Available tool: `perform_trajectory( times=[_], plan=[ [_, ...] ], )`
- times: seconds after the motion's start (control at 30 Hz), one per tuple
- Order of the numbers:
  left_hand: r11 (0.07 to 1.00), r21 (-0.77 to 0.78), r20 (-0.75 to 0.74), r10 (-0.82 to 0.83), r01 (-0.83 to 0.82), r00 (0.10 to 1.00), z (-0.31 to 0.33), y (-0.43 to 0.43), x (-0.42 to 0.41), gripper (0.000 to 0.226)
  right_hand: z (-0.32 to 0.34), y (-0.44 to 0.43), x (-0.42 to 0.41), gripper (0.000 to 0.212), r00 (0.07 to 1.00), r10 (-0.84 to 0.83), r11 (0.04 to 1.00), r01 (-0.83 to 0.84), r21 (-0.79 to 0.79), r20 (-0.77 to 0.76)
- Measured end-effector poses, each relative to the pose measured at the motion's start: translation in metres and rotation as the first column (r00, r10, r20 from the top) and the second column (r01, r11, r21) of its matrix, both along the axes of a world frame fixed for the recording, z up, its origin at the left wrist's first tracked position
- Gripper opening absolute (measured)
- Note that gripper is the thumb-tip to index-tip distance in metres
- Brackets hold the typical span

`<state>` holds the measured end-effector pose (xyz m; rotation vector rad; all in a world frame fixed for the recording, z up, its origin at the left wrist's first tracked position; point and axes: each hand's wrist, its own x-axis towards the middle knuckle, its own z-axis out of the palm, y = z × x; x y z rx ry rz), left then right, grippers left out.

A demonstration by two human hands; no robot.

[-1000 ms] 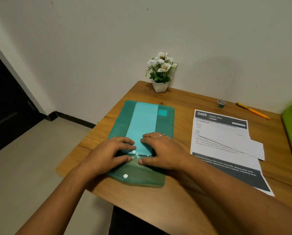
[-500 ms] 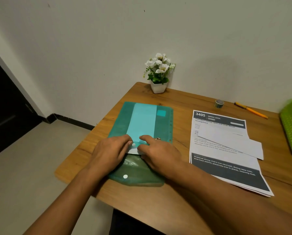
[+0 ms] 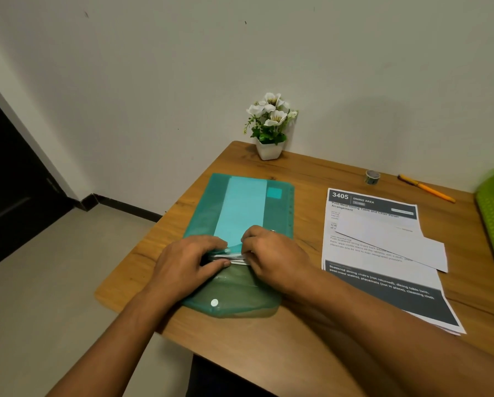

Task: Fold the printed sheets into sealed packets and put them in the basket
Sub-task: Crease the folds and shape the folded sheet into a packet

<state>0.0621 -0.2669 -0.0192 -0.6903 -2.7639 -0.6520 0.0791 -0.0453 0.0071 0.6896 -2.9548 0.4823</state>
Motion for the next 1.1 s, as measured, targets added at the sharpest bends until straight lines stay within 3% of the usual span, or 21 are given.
perform_trajectory(
  times=[0.27, 0.43, 0.5, 0.6, 0.73, 0.87, 1.1],
  plan=[
    [1.000, 0.020, 0.027, -0.009, 0.008, 1.000, 0.000, 0.002, -0.001, 0.029, 0.011, 0.011, 0.014, 0.016, 0.996, 0.091, 0.975, -0.087, -0.203, 0.012],
    [1.000, 0.020, 0.039, -0.024, 0.024, 0.999, -0.002, 0.000, -0.002, 0.033, 0.005, 0.022, 0.018, 0.015, 0.978, 0.206, 0.978, -0.206, 0.003, -0.010],
    [1.000, 0.017, 0.037, -0.022, 0.021, 0.999, -0.002, 0.000, -0.004, 0.032, 0.007, 0.021, 0.019, 0.012, 0.980, 0.201, 0.980, -0.201, 0.002, -0.015],
    [0.999, 0.026, 0.046, -0.039, 0.038, 0.998, 0.000, 0.000, -0.004, 0.031, 0.024, 0.017, 0.021, 0.006, 0.990, 0.140, 0.981, -0.134, -0.140, 0.034],
    [0.999, 0.030, 0.099, -0.032, 0.029, 0.995, 0.007, 0.003, -0.002, 0.030, 0.064, 0.015, 0.020, 0.010, 0.972, 0.154, 0.900, -0.064, -0.430, 0.179],
    [0.994, -0.080, 0.106, -0.060, 0.069, 0.993, 0.015, 0.007, -0.005, 0.028, 0.105, 0.021, 0.019, 0.008, 0.988, 0.137, 0.818, -0.074, -0.571, 0.070],
    [0.979, -0.191, 0.128, -0.046, 0.071, 0.991, 0.025, 0.008, -0.010, 0.020, 0.144, 0.041, 0.017, 0.013, 0.991, 0.075, 0.735, -0.132, -0.666, -0.113]
  ],
)
